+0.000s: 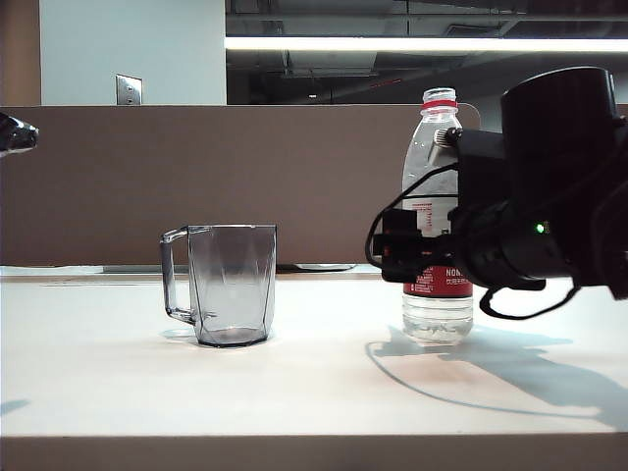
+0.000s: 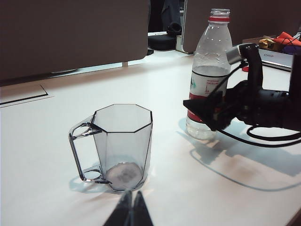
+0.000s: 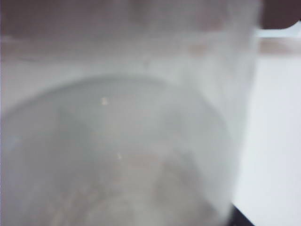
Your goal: Pick up the mineral water bottle on the table and pour water into the mug until it's half full.
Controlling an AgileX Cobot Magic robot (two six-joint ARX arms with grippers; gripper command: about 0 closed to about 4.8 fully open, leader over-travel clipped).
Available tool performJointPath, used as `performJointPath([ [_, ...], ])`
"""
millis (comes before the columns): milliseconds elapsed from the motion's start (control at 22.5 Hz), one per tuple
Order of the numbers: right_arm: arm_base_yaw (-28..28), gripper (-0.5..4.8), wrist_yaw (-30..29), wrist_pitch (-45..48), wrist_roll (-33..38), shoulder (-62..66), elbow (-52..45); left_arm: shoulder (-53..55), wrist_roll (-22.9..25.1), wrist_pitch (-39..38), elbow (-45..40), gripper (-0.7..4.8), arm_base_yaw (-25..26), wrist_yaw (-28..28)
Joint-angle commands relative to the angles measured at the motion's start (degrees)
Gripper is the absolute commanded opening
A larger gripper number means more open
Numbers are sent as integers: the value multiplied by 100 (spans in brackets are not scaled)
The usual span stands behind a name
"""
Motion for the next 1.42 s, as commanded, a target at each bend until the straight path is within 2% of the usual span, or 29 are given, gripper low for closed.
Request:
performJointPath([
  [44, 4, 479, 22, 151, 2, -28, 61, 0, 2, 68, 17, -5, -9, 15],
  [399, -13, 477, 26, 151, 2, -28, 72, 0, 2, 68, 17, -5, -9, 15],
  [444, -22, 443, 26, 151, 2, -28, 72, 0, 2, 68, 17, -5, -9, 15],
  [532, -63, 306, 33, 138, 4, -28, 72, 0, 2, 68, 17, -5, -9, 15],
  [710, -70, 218, 26, 153, 4, -28, 72, 0, 2, 68, 17, -5, -9, 15],
  [976, -70, 219, 24, 282, -90, -31, 63, 0, 2, 68, 17, -5, -9, 15],
  [1198, -55, 219, 22, 431, -1010, -74, 57, 0, 2, 68, 17, -5, -9, 15],
  [1420, -55, 218, -22, 409, -1456, -210, 52, 0, 2, 68, 17, -5, -9, 15],
])
